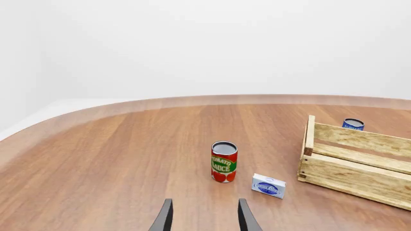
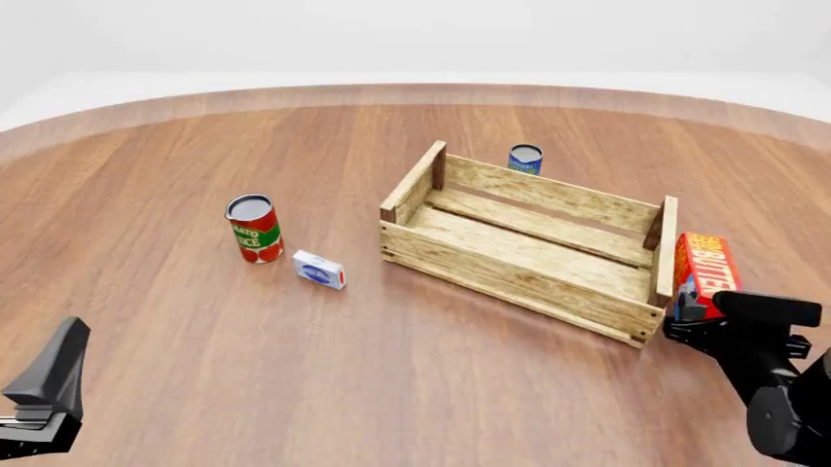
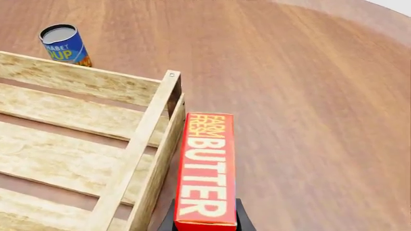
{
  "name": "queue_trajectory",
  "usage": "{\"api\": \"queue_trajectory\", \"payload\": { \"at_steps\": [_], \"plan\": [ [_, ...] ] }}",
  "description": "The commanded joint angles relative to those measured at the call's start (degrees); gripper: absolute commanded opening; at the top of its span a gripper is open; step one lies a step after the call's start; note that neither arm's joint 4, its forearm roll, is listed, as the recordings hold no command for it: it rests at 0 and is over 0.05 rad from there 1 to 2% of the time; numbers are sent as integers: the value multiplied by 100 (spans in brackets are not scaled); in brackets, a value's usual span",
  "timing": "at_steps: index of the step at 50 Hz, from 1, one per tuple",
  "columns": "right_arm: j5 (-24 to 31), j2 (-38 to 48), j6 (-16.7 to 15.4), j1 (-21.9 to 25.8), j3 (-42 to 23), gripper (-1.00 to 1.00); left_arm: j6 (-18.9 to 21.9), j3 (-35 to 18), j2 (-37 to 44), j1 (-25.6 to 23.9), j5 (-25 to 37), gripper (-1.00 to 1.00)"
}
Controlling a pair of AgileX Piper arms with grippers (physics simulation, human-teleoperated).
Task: Pick up the butter and put it in the tray.
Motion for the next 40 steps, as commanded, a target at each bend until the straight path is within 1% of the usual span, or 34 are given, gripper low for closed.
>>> {"api": "queue_trajectory", "payload": {
  "at_steps": [1, 9, 18, 25, 31, 32, 40],
  "plan": [
    [0, 7, 37, -3, 22, -100, 0, 0, 0, 0, 0, 100],
    [0, -163, 1, -40, 115, -100, 0, 0, 0, 0, 0, 100],
    [0, -547, -29, -85, 298, -100, 0, 0, 0, 0, 0, 100],
    [0, -801, -35, -55, 438, -100, 0, 0, 0, 0, 0, 100],
    [0, -842, -35, -57, 461, -100, 0, 0, 0, 0, 0, 100],
    [0, -976, -44, -47, 534, -100, 0, 0, 0, 0, 0, 100],
    [0, -1208, -87, -51, 659, -100, 0, 0, 0, 0, 0, 100]
  ]
}}
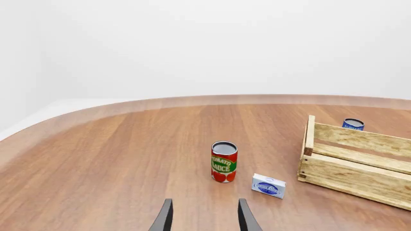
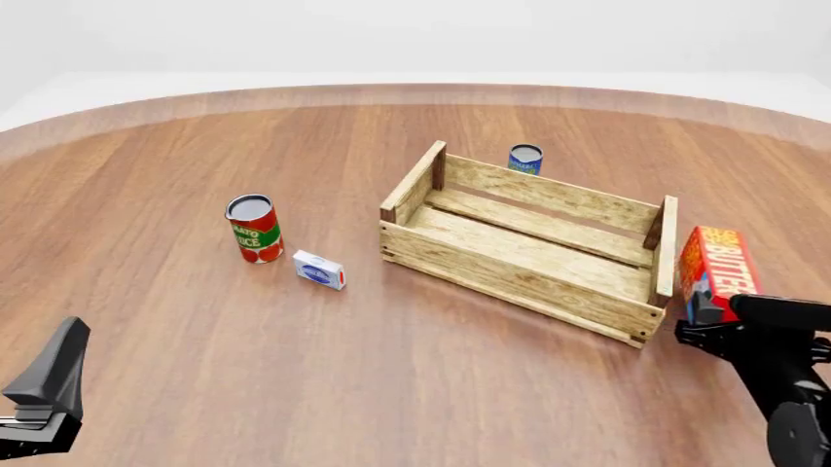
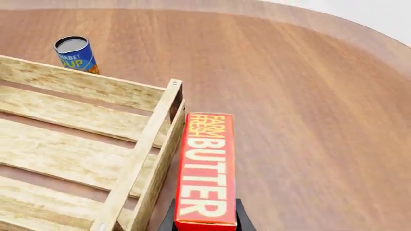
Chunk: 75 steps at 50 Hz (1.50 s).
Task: Pick up the butter and put it in the tray.
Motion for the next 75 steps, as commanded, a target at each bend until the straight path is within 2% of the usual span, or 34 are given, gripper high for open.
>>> {"api": "queue_trajectory", "payload": {
  "at_steps": [1, 34, 46, 51, 55, 59, 65, 68, 69, 75],
  "plan": [
    [-30, -452, 52, -14, 167, -100, 0, 0, 0, 0, 0, 100],
    [-30, -1873, -65, -8, 1024, -100, 0, 0, 0, 0, 0, 100],
    [33, -2147, -76, -14, 1053, -100, 0, 0, 0, 0, 0, 100],
    [621, -2806, -82, -9, 1052, -100, 0, 0, 0, 0, 0, 100],
    [1323, -3683, -76, 52, 1052, -100, 0, 0, 0, 0, 0, 100],
    [1634, -4028, -72, 32, 1052, -100, 0, 0, 0, 0, 0, 100],
    [2627, -5168, -147, 147, 1052, -100, 0, 0, 0, 0, 0, 100],
    [2647, -5188, -147, 147, 1052, -100, 0, 0, 0, 0, 0, 100],
    [3026, -5622, -192, 218, 1048, -100, 0, 0, 0, 0, 0, 100],
    [3480, -6125, -211, 329, 1033, -100, 0, 0, 0, 0, 0, 100]
  ]
}}
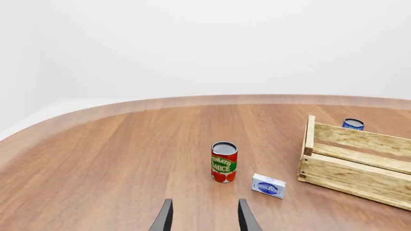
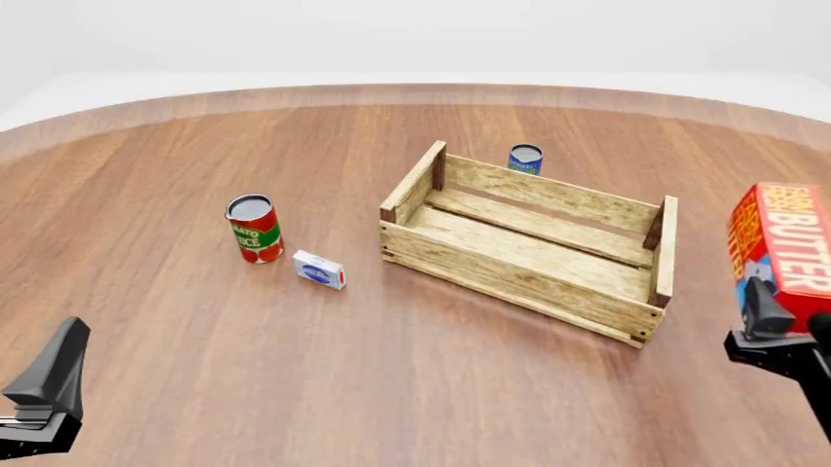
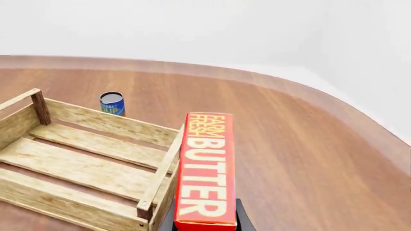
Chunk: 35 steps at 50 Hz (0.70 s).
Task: Pick up the butter and put it in the tray.
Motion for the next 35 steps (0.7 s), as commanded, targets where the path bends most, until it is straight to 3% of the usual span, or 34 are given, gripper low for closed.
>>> {"api": "queue_trajectory", "payload": {
  "at_steps": [1, 12, 35],
  "plan": [
    [1112, -1336, 27, 201, -46, -100, 0, 0, 0, 0, 0, 100],
    [2092, -2054, -48, 408, -425, -100, 0, 0, 0, 0, 0, 100],
    [2942, -2329, -140, 955, -1073, -100, 0, 0, 0, 0, 0, 100]
  ]
}}
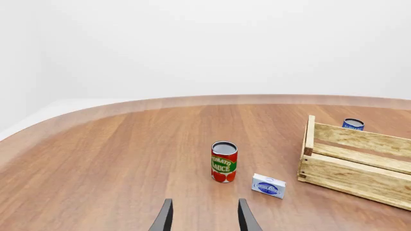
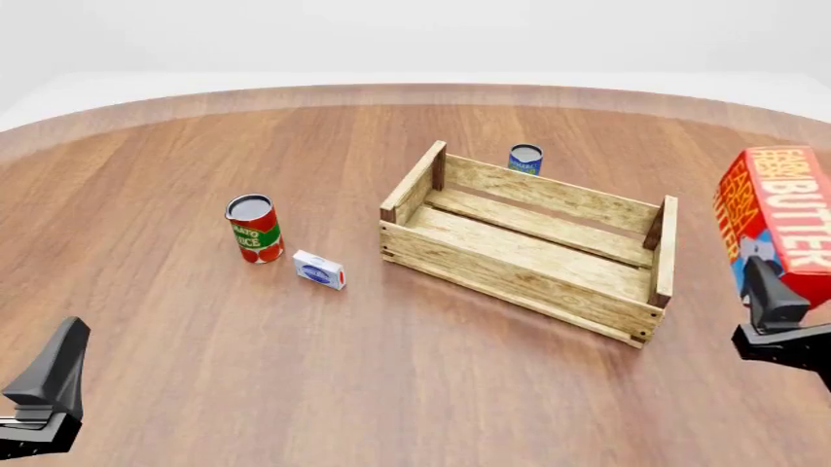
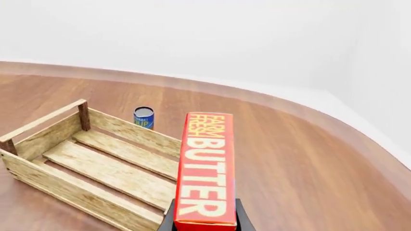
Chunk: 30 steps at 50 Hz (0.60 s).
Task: Pick up the butter and put it in the tray.
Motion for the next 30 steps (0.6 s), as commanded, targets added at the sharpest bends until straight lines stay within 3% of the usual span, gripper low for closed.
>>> {"api": "queue_trajectory", "payload": {
  "at_steps": [1, 30],
  "plan": [
    [454, -211, 55, 283, -445, -100, 0, 0, 0, 0, 0, 100],
    [621, 391, 26, 832, -1204, -100, 0, 0, 0, 0, 0, 100]
  ]
}}
